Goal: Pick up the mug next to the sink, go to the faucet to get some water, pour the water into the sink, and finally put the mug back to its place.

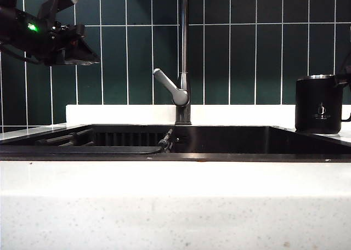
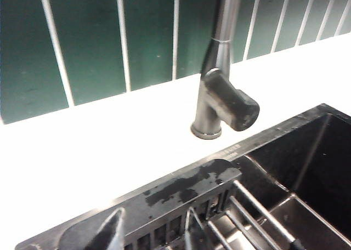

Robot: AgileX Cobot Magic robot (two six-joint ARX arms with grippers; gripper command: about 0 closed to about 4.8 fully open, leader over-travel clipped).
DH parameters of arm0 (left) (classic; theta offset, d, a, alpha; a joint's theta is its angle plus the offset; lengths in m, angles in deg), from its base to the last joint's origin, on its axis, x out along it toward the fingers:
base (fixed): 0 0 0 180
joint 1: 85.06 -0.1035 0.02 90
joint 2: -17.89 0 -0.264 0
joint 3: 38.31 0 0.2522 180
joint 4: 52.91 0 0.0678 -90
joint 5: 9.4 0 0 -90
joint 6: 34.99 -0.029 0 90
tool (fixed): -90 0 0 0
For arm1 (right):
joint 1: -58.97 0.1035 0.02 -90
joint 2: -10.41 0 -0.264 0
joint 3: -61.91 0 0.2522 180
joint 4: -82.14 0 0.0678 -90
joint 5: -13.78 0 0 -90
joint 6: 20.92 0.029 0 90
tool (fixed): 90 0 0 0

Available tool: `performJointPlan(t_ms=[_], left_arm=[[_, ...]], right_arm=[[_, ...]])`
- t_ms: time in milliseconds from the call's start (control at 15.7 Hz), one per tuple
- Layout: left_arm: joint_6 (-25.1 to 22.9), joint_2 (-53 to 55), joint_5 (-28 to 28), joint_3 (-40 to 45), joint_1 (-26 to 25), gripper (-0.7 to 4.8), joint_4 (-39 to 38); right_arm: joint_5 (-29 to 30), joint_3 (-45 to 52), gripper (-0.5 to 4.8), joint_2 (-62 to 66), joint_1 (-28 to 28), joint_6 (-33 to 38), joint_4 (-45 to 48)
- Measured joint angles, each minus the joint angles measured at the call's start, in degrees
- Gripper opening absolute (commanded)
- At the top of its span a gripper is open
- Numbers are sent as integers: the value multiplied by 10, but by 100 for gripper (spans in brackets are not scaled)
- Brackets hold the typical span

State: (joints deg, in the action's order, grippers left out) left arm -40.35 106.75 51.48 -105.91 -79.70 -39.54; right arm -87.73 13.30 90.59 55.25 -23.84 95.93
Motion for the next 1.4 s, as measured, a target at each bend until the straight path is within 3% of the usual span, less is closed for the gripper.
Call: performJointPlan(t_ms=[383, 829, 1404], left_arm=[[0, 2, -1, 0, 0, 139, 1], [0, 2, -2, 0, 0, 139, 1], [-1, 2, -3, 0, 0, 139, 1]], right_arm=[[3, 0, 274, 31, -18, 0, 82], [83, -1, 260, 78, -50, 0, 144], [103, -93, 246, 166, -60, 0, 143]])
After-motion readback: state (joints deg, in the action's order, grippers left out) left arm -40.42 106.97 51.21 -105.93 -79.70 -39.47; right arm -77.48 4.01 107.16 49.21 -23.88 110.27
